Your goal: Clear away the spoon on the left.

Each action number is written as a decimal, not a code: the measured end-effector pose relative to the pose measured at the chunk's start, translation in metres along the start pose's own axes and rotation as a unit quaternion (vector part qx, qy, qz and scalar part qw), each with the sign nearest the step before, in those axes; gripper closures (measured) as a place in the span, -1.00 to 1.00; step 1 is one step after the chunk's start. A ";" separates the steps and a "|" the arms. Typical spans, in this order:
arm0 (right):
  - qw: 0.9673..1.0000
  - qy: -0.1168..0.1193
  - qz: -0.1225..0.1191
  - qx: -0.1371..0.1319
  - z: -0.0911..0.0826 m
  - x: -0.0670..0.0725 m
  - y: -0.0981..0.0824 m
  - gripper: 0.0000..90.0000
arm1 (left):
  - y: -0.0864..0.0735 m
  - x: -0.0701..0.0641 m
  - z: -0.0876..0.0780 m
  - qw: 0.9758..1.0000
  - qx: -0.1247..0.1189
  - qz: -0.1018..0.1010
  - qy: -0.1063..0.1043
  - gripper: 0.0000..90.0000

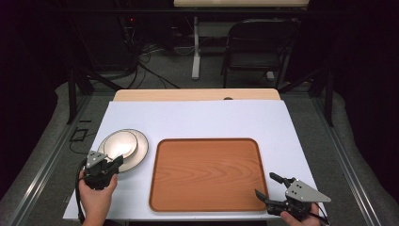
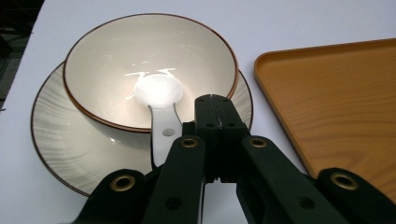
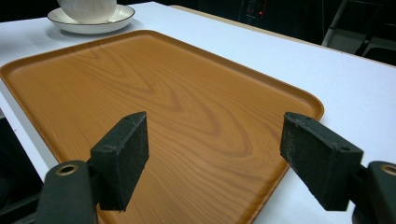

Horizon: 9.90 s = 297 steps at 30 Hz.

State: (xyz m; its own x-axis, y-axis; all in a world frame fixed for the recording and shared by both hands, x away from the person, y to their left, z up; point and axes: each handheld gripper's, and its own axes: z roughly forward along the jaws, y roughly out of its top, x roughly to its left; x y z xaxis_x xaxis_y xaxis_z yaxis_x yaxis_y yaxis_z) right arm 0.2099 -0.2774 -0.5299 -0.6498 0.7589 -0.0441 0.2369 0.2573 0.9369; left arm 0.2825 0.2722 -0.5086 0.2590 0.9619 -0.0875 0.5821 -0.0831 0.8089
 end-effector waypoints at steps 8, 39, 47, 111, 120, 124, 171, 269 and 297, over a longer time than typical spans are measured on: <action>1.000 0.000 0.000 0.000 0.000 0.000 0.000 -0.49 | -0.001 0.008 -0.002 1.000 -0.004 -0.002 0.009 1.00; 1.000 0.000 -0.002 0.000 0.000 0.000 0.000 -0.49 | 0.006 0.045 -0.001 0.998 -0.017 -0.015 0.062 1.00; 1.000 0.001 -0.001 0.000 0.000 0.000 0.000 -0.49 | 0.011 0.053 0.003 0.997 -0.028 -0.018 0.072 1.00; 1.000 0.002 0.001 0.001 0.000 0.000 0.000 -0.49 | 0.017 0.087 0.042 0.975 -0.063 -0.209 0.043 -0.07; 1.000 0.001 0.000 0.000 0.000 0.000 0.000 -0.49 | 0.015 0.084 0.054 0.973 -0.059 -0.223 0.024 0.01; 1.000 0.002 0.001 0.000 0.000 0.000 0.000 -0.49 | 0.015 0.082 0.055 0.975 -0.057 -0.215 0.028 0.15; 1.000 0.002 -0.002 0.000 0.000 0.000 0.000 -0.48 | 0.039 0.064 0.029 0.980 -0.110 -0.163 -0.013 0.89; 1.000 0.002 -0.002 -0.002 0.000 0.000 0.000 -0.48 | 0.086 -0.137 0.040 0.934 0.134 0.120 -0.308 0.89; 1.000 0.004 0.002 0.001 0.001 -0.001 0.000 -0.48 | 0.063 -0.131 0.080 0.930 0.180 0.038 -0.318 0.88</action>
State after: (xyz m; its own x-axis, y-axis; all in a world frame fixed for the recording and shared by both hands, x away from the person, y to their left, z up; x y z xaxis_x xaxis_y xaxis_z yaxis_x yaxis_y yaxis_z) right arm 0.2106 -0.2775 -0.5301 -0.6540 0.7555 -0.0379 0.2405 0.2552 0.9365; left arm 0.3466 0.1199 -0.4930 0.6466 0.6111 -0.4566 0.7341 -0.3357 0.5902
